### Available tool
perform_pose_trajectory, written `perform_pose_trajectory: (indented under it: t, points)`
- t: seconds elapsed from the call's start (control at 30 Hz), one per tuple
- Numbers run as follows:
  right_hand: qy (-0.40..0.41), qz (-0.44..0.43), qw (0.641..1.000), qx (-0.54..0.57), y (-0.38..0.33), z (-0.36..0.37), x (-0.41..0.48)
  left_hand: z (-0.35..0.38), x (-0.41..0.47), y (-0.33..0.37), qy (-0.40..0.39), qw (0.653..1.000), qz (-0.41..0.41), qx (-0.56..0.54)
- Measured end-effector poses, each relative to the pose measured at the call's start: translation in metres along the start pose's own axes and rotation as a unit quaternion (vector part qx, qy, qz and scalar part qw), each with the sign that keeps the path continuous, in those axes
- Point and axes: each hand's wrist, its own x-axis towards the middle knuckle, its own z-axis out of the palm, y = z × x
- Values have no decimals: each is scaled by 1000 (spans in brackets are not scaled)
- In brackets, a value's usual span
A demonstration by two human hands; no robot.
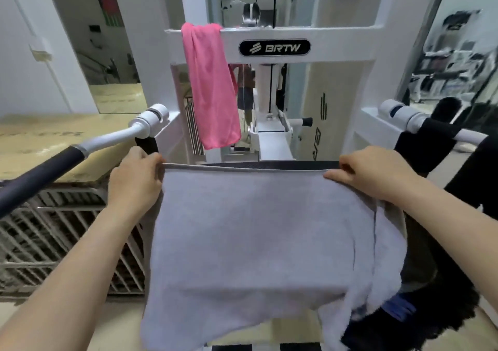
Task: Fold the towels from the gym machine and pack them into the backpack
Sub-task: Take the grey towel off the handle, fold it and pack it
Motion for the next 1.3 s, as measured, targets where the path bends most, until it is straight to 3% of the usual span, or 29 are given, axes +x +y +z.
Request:
perform_pose_trajectory:
  t: [0.13,0.2,0.23,0.3,0.33,0.37,0.43,0.53,0.63,0.73,0.77,0.83,0.9,0.93,1.0,1.07,1.23,1.3]
  points:
    - [-22,6,1000,-4,16,8,39,18,29,12,20,999,14,34]
    - [-128,28,985,114,31,9,57,24,39,19,24,999,-1,39]
    - [-206,44,959,190,42,9,64,28,44,21,25,999,-12,40]
    - [-352,87,872,330,60,6,70,36,51,22,18,999,-30,42]
    - [-386,96,845,359,69,9,71,39,53,22,12,998,-34,48]
    - [-384,93,852,344,76,13,71,43,54,22,4,998,-34,55]
    - [-330,90,907,248,83,22,78,48,55,21,-8,997,-31,66]
    - [-155,117,974,120,79,35,92,50,55,25,-17,997,-53,60]
    - [15,169,982,79,69,56,93,38,51,42,-6,997,-67,41]
    - [5,196,966,169,68,68,81,7,26,90,-21,997,30,-64]
    - [-20,215,946,242,73,72,73,0,6,115,-69,987,67,-130]
    - [-102,267,865,411,87,85,50,-8,-53,176,-193,942,188,-202]
    - [-177,305,767,536,99,101,24,-1,-108,235,-280,900,303,-141]
    - [-193,304,729,582,103,107,15,4,-125,257,-307,892,316,-100]
    - [-189,288,658,670,111,119,13,13,-144,288,-307,908,276,-65]
    - [-189,272,600,728,115,125,15,18,-153,305,-243,929,276,-44]
    - [-121,252,590,757,118,127,17,30,-179,356,-200,947,248,-29]
    - [-89,250,567,780,121,119,19,33,-184,377,-196,956,219,3]
